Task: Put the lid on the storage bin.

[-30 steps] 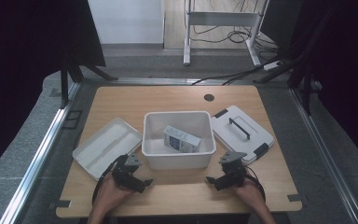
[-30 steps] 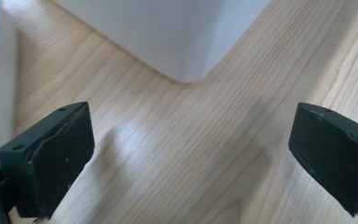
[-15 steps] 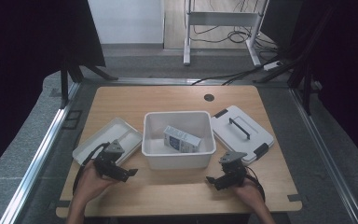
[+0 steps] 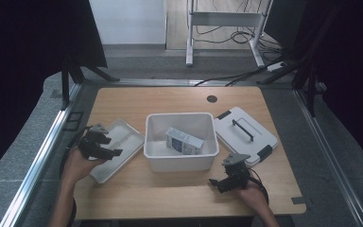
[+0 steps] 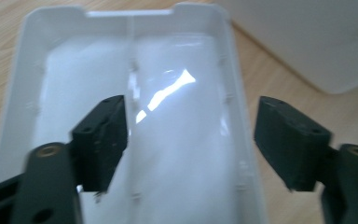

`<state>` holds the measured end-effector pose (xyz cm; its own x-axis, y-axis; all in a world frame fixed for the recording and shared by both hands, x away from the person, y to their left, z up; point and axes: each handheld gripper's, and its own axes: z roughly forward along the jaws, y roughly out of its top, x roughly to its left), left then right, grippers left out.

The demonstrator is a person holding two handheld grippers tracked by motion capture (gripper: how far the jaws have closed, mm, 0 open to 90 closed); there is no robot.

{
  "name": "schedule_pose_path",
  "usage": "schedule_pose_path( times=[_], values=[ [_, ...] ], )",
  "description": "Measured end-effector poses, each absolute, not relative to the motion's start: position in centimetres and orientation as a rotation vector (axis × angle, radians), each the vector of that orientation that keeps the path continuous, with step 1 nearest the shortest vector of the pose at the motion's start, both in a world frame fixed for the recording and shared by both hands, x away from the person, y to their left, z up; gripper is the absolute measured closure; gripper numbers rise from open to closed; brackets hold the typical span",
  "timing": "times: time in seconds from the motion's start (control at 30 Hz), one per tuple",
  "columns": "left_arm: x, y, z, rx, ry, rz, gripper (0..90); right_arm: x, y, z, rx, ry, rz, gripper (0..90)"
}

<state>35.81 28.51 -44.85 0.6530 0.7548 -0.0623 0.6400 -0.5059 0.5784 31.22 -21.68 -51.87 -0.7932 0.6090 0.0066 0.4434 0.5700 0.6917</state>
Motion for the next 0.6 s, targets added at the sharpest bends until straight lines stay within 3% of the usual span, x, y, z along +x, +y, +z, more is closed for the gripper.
schedule_pose_path(
  times=[0.23,0.47,0.6],
  values=[
    [37.4,29.8,-46.6,2.352,1.127,0.236,54.3,31.2,-21.7,-51.9,0.877,2.571,1.036,0.0],
    [38.2,29.8,-48.0,2.397,1.158,0.197,65.6,31.2,-21.7,-51.9,0.877,2.571,1.036,0.0],
    [38.5,29.6,-48.4,2.427,1.177,0.174,79.0,31.2,-21.7,-51.9,0.877,2.571,1.036,0.0]
  ],
)
